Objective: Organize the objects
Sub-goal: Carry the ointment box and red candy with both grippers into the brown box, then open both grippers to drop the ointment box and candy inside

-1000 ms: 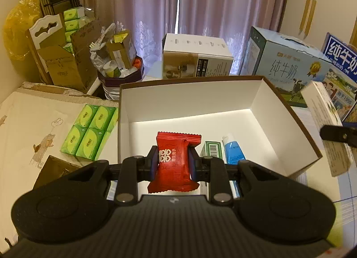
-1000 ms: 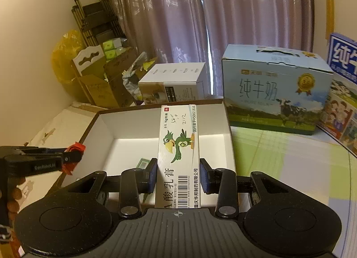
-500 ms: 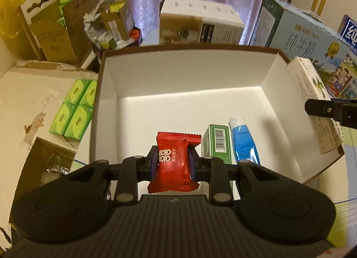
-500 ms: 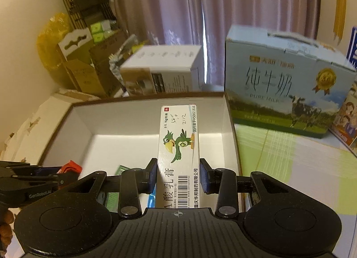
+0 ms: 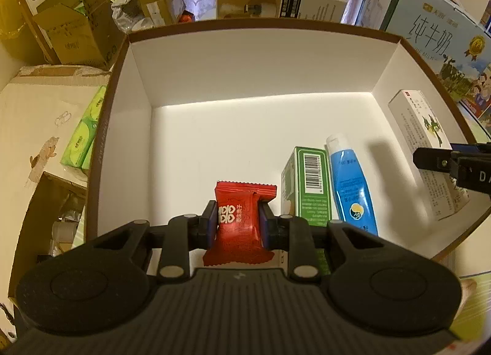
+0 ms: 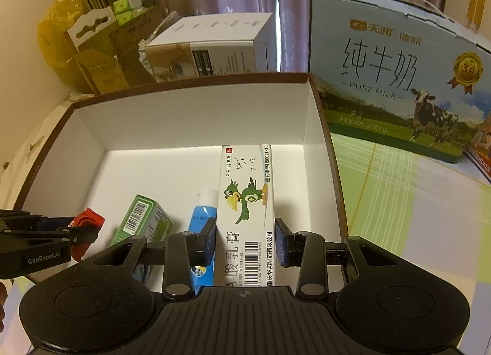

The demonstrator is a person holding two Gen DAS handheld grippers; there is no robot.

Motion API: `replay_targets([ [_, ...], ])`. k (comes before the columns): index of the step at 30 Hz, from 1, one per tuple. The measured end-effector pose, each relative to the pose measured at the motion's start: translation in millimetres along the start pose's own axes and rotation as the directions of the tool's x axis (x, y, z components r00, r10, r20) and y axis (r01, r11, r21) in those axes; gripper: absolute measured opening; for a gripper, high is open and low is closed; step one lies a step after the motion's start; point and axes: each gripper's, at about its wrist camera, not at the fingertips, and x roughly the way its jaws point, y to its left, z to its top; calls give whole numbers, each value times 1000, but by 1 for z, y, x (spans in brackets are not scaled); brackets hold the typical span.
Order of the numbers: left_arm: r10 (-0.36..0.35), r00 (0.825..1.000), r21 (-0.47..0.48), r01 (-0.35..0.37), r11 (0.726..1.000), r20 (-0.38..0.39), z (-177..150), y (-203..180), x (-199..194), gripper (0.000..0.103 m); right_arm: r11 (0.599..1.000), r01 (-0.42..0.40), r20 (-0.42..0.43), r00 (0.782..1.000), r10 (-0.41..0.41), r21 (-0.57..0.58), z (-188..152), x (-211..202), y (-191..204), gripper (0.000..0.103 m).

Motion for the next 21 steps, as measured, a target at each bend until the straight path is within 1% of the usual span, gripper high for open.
replay_targets([
  [6,0,1000,4,0,1000,-29,-1,-1,5,24,1000,-4,-6,1000,4,-15,0,2,-1,35],
  [10,7,1000,9,-7,1000,-22,-3,0,2,27,1000,-3,-11,1000,2,-19,0,2,-1,35],
  [13,12,1000,10,-12,1000,-22,-4,2,2,31,1000,-2,-17,1000,1,-27,0,1,0,35],
  [19,14,1000,4,-14,1000,-22,-4,5,1,32,999,3,-24,1000,-4,-40,-1,1,3,35],
  [21,13,1000,3,-13,1000,-19,-3,6,-1,33,999,-1,-24,1000,-1,-52,-1,1,5,35],
])
